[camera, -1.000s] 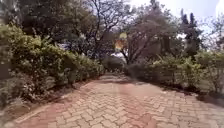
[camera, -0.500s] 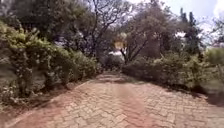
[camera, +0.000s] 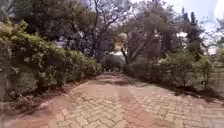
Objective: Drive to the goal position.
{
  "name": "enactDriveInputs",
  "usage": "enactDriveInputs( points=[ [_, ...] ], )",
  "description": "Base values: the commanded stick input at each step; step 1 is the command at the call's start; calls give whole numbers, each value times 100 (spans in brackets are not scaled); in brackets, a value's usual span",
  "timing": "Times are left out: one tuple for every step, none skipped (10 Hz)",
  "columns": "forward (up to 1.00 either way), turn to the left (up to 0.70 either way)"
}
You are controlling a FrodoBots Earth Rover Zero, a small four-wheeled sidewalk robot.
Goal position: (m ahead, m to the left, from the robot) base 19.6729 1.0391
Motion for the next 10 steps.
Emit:
enactDriveInputs(
  points=[
    [70,0],
    [70,0],
    [70,0],
    [70,0],
    [70,0],
    [70,0],
    [70,0],
    [70,0],
    [70,0],
    [70,0]
  ],
)
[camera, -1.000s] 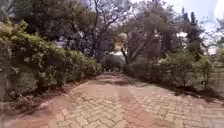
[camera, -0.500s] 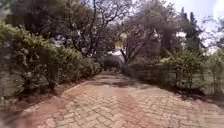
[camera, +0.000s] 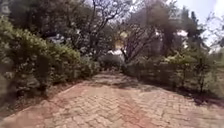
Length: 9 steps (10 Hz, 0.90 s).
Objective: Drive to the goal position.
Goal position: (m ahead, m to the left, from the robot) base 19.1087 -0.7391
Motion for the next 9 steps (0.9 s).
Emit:
enactDriveInputs(
  points=[
    [70,0],
    [70,0],
    [70,0],
    [70,0],
    [70,0],
    [70,0],
    [70,0],
    [70,0],
    [70,0]
  ],
)
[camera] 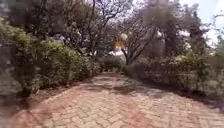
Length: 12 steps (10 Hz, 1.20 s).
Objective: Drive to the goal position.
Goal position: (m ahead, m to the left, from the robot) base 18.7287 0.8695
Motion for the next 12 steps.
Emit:
enactDriveInputs(
  points=[
    [70,0],
    [70,0],
    [70,0],
    [70,0],
    [70,0],
    [70,0],
    [70,0],
    [70,0],
    [70,0],
    [70,0],
    [70,0],
    [70,0]
  ],
)
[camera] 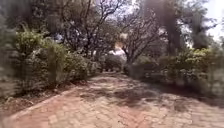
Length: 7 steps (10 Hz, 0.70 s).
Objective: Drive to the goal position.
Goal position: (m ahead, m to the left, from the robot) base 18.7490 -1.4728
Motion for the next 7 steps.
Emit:
enactDriveInputs(
  points=[
    [70,0],
    [70,0],
    [70,0],
    [70,0],
    [70,0],
    [70,0],
    [70,0]
  ],
)
